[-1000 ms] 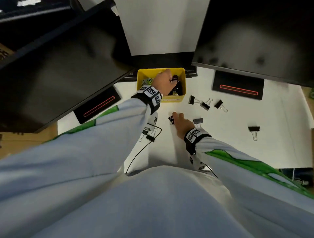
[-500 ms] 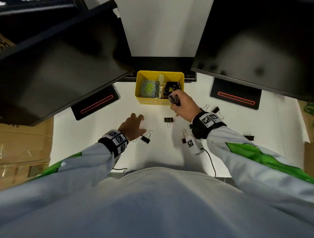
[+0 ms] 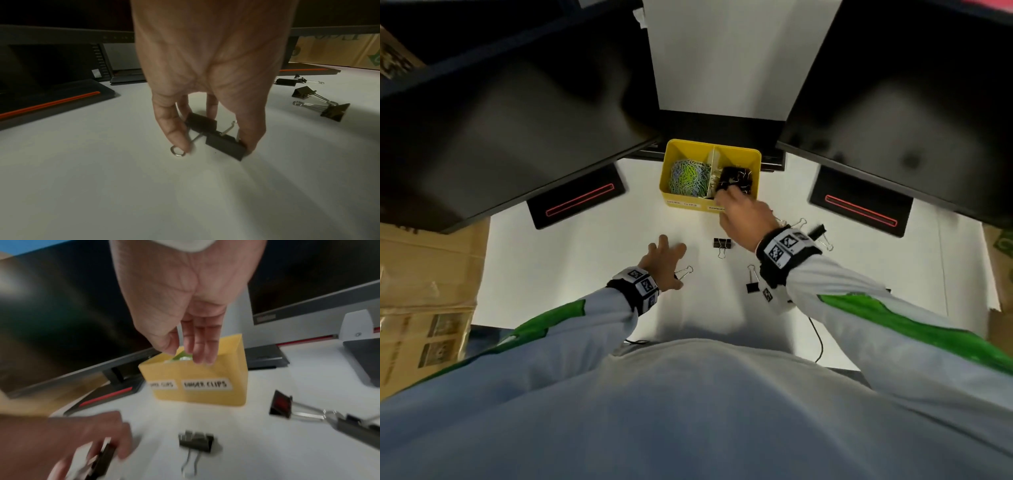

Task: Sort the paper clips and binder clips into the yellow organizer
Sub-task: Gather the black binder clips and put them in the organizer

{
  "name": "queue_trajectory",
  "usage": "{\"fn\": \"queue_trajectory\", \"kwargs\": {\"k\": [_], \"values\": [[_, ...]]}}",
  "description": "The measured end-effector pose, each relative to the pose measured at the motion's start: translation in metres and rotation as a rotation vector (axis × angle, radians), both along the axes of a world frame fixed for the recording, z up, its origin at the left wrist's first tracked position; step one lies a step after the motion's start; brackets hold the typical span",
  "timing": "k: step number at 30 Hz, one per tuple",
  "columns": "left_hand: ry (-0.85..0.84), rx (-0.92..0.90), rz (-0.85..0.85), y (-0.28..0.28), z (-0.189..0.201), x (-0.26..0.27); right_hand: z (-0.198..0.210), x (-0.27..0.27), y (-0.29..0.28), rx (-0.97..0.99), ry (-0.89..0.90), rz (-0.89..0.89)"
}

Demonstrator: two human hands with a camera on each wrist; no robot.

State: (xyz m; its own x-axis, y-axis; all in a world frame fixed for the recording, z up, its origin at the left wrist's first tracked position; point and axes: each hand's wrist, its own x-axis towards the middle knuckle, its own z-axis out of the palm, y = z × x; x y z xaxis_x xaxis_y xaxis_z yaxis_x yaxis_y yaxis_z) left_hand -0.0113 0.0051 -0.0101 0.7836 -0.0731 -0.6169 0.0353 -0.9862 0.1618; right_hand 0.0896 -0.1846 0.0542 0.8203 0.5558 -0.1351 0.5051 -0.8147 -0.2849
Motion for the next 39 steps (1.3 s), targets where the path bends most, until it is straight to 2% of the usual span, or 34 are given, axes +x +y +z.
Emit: {"fn": "queue_trajectory", "kwargs": {"k": [2, 5, 7, 11, 14, 17, 21, 23, 25, 28, 31, 33, 37, 39], "values": [[0.017, -0.039, 0.047, 0.0, 0.0, 0.002, -0.014, -0.013, 0.0, -0.068, 0.068, 0.047], [0.029, -0.086, 0.126, -0.001, -0.002, 0.002, -0.04, -0.025, -0.004, -0.233, 0.272, 0.054], [0.028, -0.109, 0.178, -0.001, -0.003, 0.001, -0.054, -0.032, -0.007, -0.268, 0.364, 0.061], [0.031, -0.169, 0.268, -0.001, -0.006, 0.001, -0.065, -0.041, -0.01, -0.271, 0.398, 0.068], [0.071, -0.236, 0.229, 0.001, -0.008, 0.002, -0.066, -0.044, -0.017, -0.276, 0.424, 0.056], [0.044, -0.341, 0.26, 0.001, -0.003, 0.004, -0.063, -0.041, -0.025, -0.172, 0.467, -0.001], [-0.028, -0.531, 0.348, -0.006, 0.026, 0.018, -0.037, -0.028, -0.032, 0.191, 0.555, -0.101], [-0.102, -0.628, 0.422, -0.014, 0.047, 0.034, -0.018, -0.019, -0.034, 0.389, 0.533, -0.186], [-0.184, -0.684, 0.454, -0.025, 0.068, 0.059, -0.002, -0.005, -0.036, 0.504, 0.434, -0.278], [-0.34, -0.641, 0.364, -0.044, 0.096, 0.102, 0.013, 0.024, -0.033, 0.566, 0.321, -0.428], [-0.468, -0.5, 0.299, -0.062, 0.105, 0.138, 0.02, 0.046, -0.029, 0.517, 0.265, -0.477], [-0.46, -0.419, 0.273, -0.071, 0.102, 0.152, 0.022, 0.052, -0.033, 0.453, 0.268, -0.476], [-0.415, -0.426, 0.296, -0.077, 0.091, 0.148, 0.019, 0.048, -0.062, 0.356, 0.231, -0.473], [-0.49, -0.457, 0.283, -0.082, 0.087, 0.135, 0.01, 0.042, -0.09, 0.252, 0.199, -0.504]]}}
